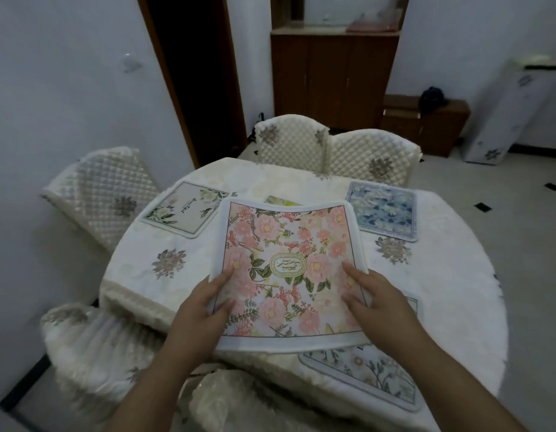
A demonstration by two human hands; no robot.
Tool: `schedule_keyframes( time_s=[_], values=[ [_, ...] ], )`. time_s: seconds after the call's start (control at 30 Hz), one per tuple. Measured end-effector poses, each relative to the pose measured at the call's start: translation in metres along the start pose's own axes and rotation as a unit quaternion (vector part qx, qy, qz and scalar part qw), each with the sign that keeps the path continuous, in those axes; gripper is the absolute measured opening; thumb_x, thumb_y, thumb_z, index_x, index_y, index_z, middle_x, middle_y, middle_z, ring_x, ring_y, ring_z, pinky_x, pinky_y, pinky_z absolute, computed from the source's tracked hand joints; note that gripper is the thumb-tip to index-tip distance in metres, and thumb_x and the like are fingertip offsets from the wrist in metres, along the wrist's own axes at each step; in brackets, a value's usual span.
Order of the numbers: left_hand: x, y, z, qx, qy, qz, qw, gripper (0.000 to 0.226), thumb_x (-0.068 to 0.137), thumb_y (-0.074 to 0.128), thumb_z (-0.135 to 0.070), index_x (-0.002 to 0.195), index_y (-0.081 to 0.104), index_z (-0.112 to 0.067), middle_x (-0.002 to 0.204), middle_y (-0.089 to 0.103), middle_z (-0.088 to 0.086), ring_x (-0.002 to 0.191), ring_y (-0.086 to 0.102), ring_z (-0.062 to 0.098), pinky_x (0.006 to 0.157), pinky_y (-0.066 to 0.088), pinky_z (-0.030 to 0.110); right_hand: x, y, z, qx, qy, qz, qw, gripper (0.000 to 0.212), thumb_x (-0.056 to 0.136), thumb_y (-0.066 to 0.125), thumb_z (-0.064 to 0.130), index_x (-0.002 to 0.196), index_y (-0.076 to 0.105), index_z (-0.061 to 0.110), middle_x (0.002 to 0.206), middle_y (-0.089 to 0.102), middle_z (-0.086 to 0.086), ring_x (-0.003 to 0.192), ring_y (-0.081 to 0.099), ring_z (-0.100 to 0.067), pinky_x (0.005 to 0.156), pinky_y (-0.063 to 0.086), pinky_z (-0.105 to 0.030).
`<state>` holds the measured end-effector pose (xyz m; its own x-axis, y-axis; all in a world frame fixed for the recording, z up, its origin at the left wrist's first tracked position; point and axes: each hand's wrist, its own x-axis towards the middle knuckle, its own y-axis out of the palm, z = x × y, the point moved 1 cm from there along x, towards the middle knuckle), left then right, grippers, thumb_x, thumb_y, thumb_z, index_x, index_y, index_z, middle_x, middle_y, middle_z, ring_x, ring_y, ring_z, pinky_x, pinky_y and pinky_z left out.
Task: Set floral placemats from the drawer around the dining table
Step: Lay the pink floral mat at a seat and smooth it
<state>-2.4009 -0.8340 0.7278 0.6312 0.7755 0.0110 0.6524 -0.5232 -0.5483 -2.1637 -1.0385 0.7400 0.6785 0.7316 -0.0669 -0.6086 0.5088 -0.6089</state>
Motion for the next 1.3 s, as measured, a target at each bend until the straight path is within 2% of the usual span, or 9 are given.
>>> schedule_keyframes(
  time_s=[0.07,0.23,0.4,0.63,0.8,0.87,1.07,1.17,1.3],
  values=[
    [0.002,0.002,-0.002,0.008,0.001,0.004,1.0,0.055,0.096,0.067,-0.016,0.142,0.052,-0.044,0.128,0.049,-0.034,0.114,0.04,-0.029,0.104,0.036,0.016,-0.003,0.0,-0.003,0.004,0.006,-0.001,1.0,0.054,0.098,0.062,0.027,0.146,0.044,0.041,0.131,0.053,0.012,0.126,0.048,-0.007,0.109,0.039,-0.029],
    [0.015,-0.006,0.004,0.037,0.015,0.012,0.999,0.055,0.096,0.066,-0.018,0.143,0.051,-0.042,0.125,0.047,-0.037,0.111,0.046,-0.022,0.088,0.029,-0.006,0.004,0.013,-0.004,0.007,0.018,-0.001,1.0,0.054,0.098,0.062,0.029,0.147,0.043,0.043,0.134,0.051,0.012,0.128,0.047,-0.009,0.109,0.038,-0.031],
    [0.04,-0.024,0.025,0.044,0.023,0.038,0.998,0.055,0.097,0.065,-0.018,0.146,0.05,-0.039,0.132,0.051,-0.025,0.125,0.045,-0.002,0.102,0.031,0.013,0.013,0.042,0.004,0.007,0.038,-0.011,0.999,0.054,0.097,0.063,0.029,0.146,0.045,0.044,0.136,0.049,0.009,0.129,0.047,-0.011,0.107,0.038,-0.029],
    [0.097,-0.065,0.101,0.054,0.033,0.119,0.991,0.056,0.098,0.063,-0.025,0.146,0.045,-0.047,0.132,0.047,-0.034,0.116,0.04,-0.022,0.092,0.028,-0.001,0.043,0.128,0.022,-0.025,0.109,-0.025,0.993,0.057,0.095,0.065,0.034,0.145,0.042,0.051,0.153,0.042,0.002,0.142,0.037,-0.017,0.118,0.033,-0.042],
    [0.148,-0.115,0.173,0.069,0.01,0.168,0.983,0.056,0.097,0.064,-0.023,0.145,0.048,-0.045,0.139,0.047,-0.023,0.13,0.044,0.0,0.109,0.035,0.022,0.069,0.218,0.05,-0.025,0.14,-0.02,0.99,0.054,0.1,0.059,0.026,0.149,0.041,0.039,0.133,0.045,0.006,0.116,0.042,-0.003,0.086,0.03,-0.004],
    [0.166,-0.131,0.201,0.064,-0.021,0.176,0.982,0.058,0.095,0.06,-0.016,0.143,0.05,-0.047,0.137,0.049,-0.019,0.127,0.05,0.007,0.109,0.044,0.032,0.08,0.251,0.054,-0.012,0.159,-0.003,0.987,0.054,0.102,0.055,0.021,0.151,0.04,0.037,0.146,0.041,0.002,0.13,0.04,-0.008,0.091,0.023,0.004],
    [0.206,-0.153,0.264,0.073,-0.083,0.212,0.971,0.07,0.087,0.053,-0.004,0.141,0.049,-0.049,0.137,0.046,-0.012,0.122,0.057,0.024,0.09,0.055,0.033,0.108,0.329,0.053,-0.008,0.207,0.061,0.976,0.071,0.094,0.052,0.001,0.153,0.036,0.038,0.166,0.017,-0.004,0.154,0.009,-0.018,0.12,0.016,-0.029],
    [0.221,-0.147,0.294,0.077,-0.112,0.22,0.966,0.076,0.082,0.049,0.004,0.141,0.053,-0.045,0.148,0.045,-0.004,0.108,0.065,0.033,0.058,0.05,0.021,0.121,0.35,0.049,-0.001,0.234,0.061,0.97,0.079,0.087,0.051,-0.007,0.151,0.039,0.036,0.166,0.017,-0.003,0.152,0.016,-0.019,0.113,0.03,-0.025],
    [0.234,-0.138,0.322,0.085,-0.122,0.221,0.964,0.074,0.082,0.052,0.007,0.14,0.055,-0.039,0.149,0.05,0.0,0.099,0.066,0.023,0.057,0.052,0.02,0.129,0.37,0.04,-0.027,0.267,0.052,0.962,0.077,0.087,0.05,-0.009,0.153,0.039,0.028,0.163,0.025,-0.004,0.15,0.024,-0.022,0.106,0.035,-0.022]
  ],
)
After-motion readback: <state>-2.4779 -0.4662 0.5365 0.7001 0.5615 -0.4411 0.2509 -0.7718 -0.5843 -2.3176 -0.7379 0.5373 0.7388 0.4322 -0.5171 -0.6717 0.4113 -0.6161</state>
